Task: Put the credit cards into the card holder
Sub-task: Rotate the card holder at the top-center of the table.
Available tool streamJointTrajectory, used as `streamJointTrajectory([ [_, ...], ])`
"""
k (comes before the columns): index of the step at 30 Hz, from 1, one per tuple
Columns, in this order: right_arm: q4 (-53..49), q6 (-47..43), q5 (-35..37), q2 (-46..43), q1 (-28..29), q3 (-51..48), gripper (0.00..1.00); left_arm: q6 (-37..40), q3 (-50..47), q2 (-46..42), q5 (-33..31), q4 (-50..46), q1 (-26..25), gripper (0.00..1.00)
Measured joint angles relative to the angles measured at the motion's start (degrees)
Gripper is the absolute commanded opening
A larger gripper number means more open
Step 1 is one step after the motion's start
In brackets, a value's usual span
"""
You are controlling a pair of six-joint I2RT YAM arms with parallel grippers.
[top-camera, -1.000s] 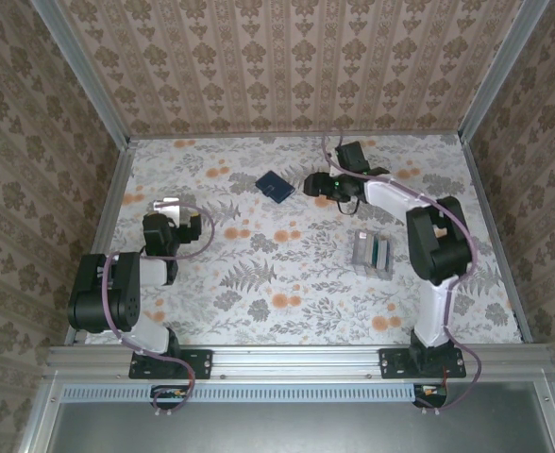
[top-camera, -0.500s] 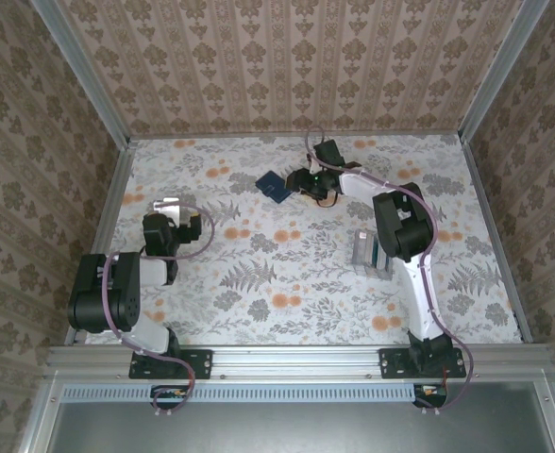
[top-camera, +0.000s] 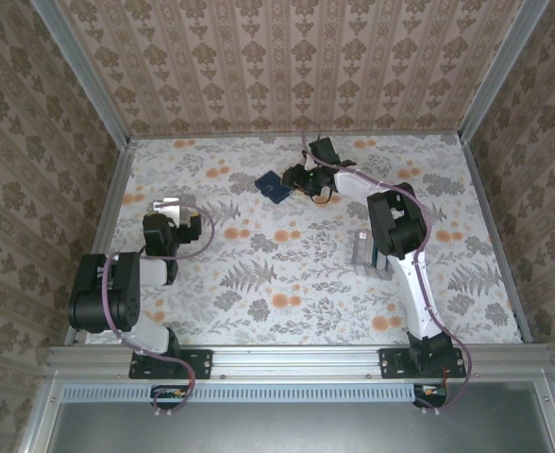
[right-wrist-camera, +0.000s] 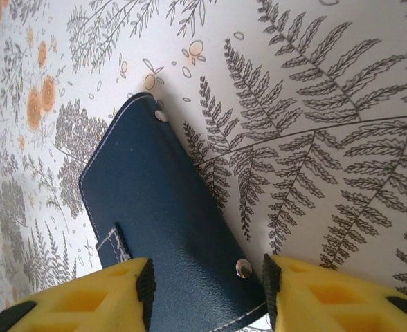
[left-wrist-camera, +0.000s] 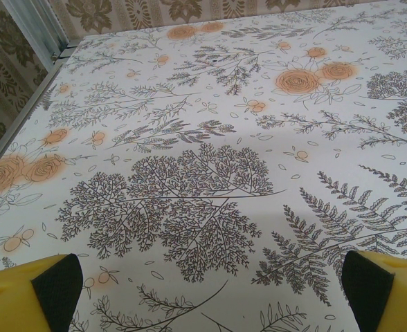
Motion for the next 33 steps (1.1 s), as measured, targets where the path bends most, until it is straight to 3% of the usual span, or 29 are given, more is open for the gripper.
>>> streamJointTrajectory([
  [4, -0.3, 0.0, -1.0, 0.1, 0.5, 0.0, 0.42, 0.0, 0.0, 0.0, 0.0, 0.0, 0.0, 1.0],
  [20, -2.4, -3.1, -1.4, -0.6, 4.3, -1.4, 0.04, 0.0, 0.0, -0.1, -0.1, 0.0, 0.0, 1.0],
  [25, -2.0, -2.9, -1.4, -3.9, 5.1, -7.6, 0.0, -0.7, 0.3, -9.0, -5.2, -8.3, -2.8, 1.0],
  [28, -0.7, -2.7, -1.7, -8.0, 5.2, -13.3, 0.0, -5.7, 3.7, -18.9, -9.6, -20.5, -4.0, 1.0],
  [31, 0.2, -2.8, -1.9, -12.8, 5.3, -18.3, 0.26, -16.7, 10.5, -25.9, -14.3, -35.7, -3.7, 1.0],
  [33, 0.5, -3.3, -1.8, -15.1, 5.3, -19.3, 0.3, -23.5, 14.2, -28.8, -14.3, -43.3, -2.4, 1.0],
])
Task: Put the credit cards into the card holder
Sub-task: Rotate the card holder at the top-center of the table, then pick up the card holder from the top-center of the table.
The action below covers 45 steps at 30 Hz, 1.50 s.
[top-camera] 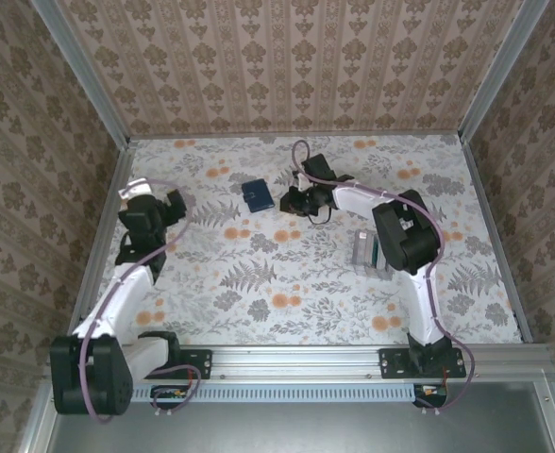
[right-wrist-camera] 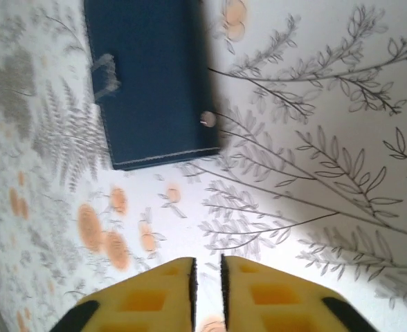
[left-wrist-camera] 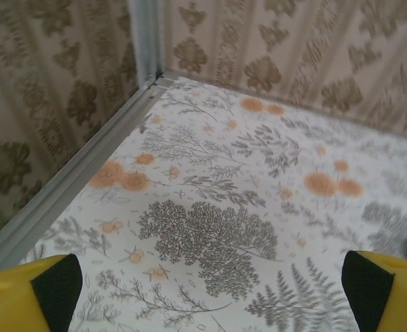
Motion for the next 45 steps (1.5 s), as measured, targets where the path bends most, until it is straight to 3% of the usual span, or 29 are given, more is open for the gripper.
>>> streamJointTrajectory([
  [5, 1.1, -0.8, 0.0, 0.9, 0.1, 3.5, 0.37, -7.6, 2.0, 1.3, 13.3, -6.6, 2.4, 0.99],
  [10, 2.8, 0.5, 0.3, 3.7, 0.5, 4.8, 0.47, -10.3, 7.0, 11.8, 22.9, -9.5, -3.2, 0.94],
  [12, 2.7, 0.5, 0.7, 4.9, 0.6, 5.3, 0.47, -11.0, 10.8, 16.9, 25.2, -9.8, -6.5, 0.86],
  [15, 1.8, 0.6, 1.0, 6.7, 0.6, 7.5, 0.48, -12.7, 15.8, 23.7, 27.9, -9.5, -9.7, 0.6],
  [18, 1.2, 0.6, 1.0, 8.5, 0.7, 10.5, 0.47, -14.8, 19.5, 30.9, 30.9, -7.1, -11.1, 0.48],
  [21, 1.1, 0.9, 1.0, 9.8, 0.6, 12.4, 0.47, -17.0, 22.6, 39.1, 34.1, -4.7, -11.5, 0.44],
  [30, -1.5, 1.4, 1.0, 12.9, 0.7, 16.3, 0.49, -19.8, 29.9, 52.0, 37.8, -3.1, -14.1, 0.38],
  [35, -2.3, 1.6, 0.6, 13.4, 0.9, 16.9, 0.48, -20.6, 32.5, 54.4, 38.3, -3.0, -14.9, 0.16],
  [40, -1.7, 2.7, -1.6, 13.7, 0.9, 17.0, 0.46, -21.3, 33.1, 57.1, 39.3, -1.5, -14.8, 0.12],
  [45, -0.3, 5.6, -4.2, 14.3, 0.9, 16.8, 0.34, -21.3, 32.9, 57.1, 38.9, -1.2, -14.8, 0.1],
])
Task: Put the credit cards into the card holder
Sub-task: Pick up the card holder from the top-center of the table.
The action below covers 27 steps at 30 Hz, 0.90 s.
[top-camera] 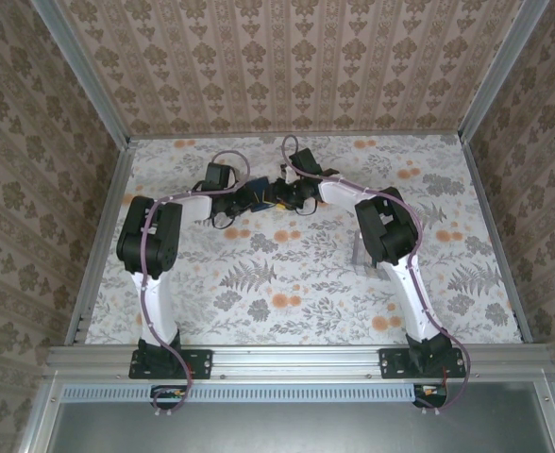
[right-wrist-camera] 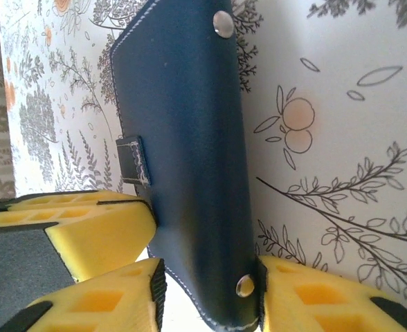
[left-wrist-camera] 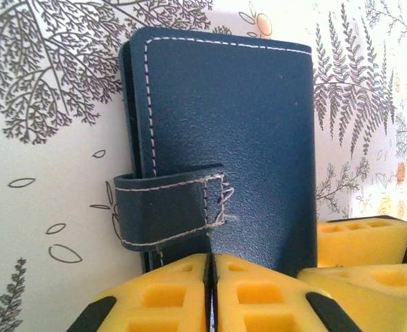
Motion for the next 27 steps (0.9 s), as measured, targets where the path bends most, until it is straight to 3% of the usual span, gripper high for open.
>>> streamJointTrajectory([
  [3, 2.4, 2.0, -1.1, 0.0, 0.0, -1.4, 0.19, 0.0, 0.0, 0.0, -0.1, 0.0, 0.0, 0.1],
  [7, 6.0, 3.4, -2.8, -0.1, -0.2, -3.2, 0.09, 0.0, -0.6, -0.1, -0.1, 0.7, 0.1, 0.17],
  [13, 11.6, 2.5, -3.7, -5.4, 0.3, -13.1, 0.08, -0.3, -5.7, -5.8, 1.2, -0.9, -0.1, 0.35],
  [17, 12.2, -1.1, -2.1, -13.9, 1.0, -22.6, 0.07, -0.5, -9.3, -14.9, 1.2, -5.3, 0.0, 0.55],
  [20, 11.9, -4.9, 1.0, -21.3, 1.8, -29.2, 0.07, -0.5, -10.9, -22.5, 1.3, -6.9, -0.1, 0.62],
  [27, 6.8, -13.8, 15.8, -35.6, 7.6, -40.7, 0.1, 0.3, -13.2, -30.8, 2.3, -8.9, -1.4, 0.66],
])
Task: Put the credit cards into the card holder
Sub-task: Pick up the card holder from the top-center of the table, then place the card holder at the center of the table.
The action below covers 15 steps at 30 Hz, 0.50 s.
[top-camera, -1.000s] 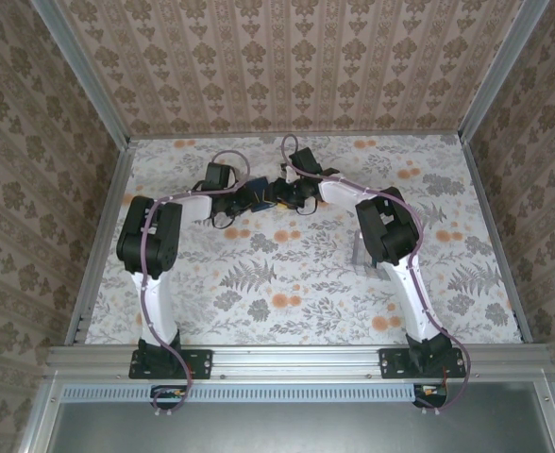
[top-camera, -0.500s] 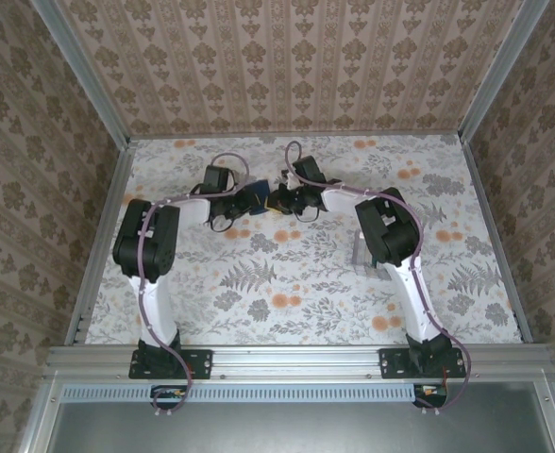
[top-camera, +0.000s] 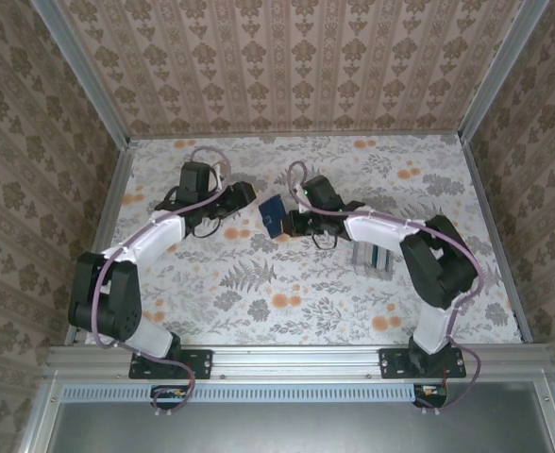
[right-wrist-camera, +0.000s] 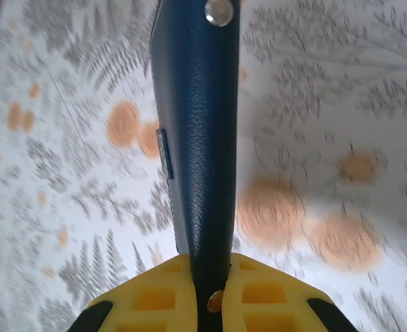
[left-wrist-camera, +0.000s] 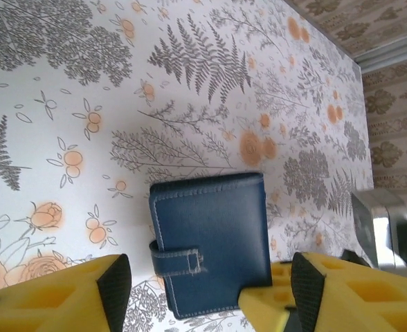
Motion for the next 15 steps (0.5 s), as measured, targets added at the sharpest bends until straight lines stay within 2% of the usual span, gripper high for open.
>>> streamJointTrajectory([
  [5, -12.1, -3.7, 14.9, -4.7, 7.6, -0.9, 0.1, 0.5, -4.8, -1.5, -1.6, 0.4, -1.3, 0.69],
  [9, -20.7, -3.3, 25.0, -8.4, 14.3, -1.7, 0.13, -0.3, -11.7, -2.1, -3.3, 4.9, -1.3, 0.73],
  [15, -28.0, -0.7, 30.6, -9.6, 20.6, -2.0, 0.15, -1.0, -16.4, -0.9, -4.1, 10.2, -2.2, 0.72],
])
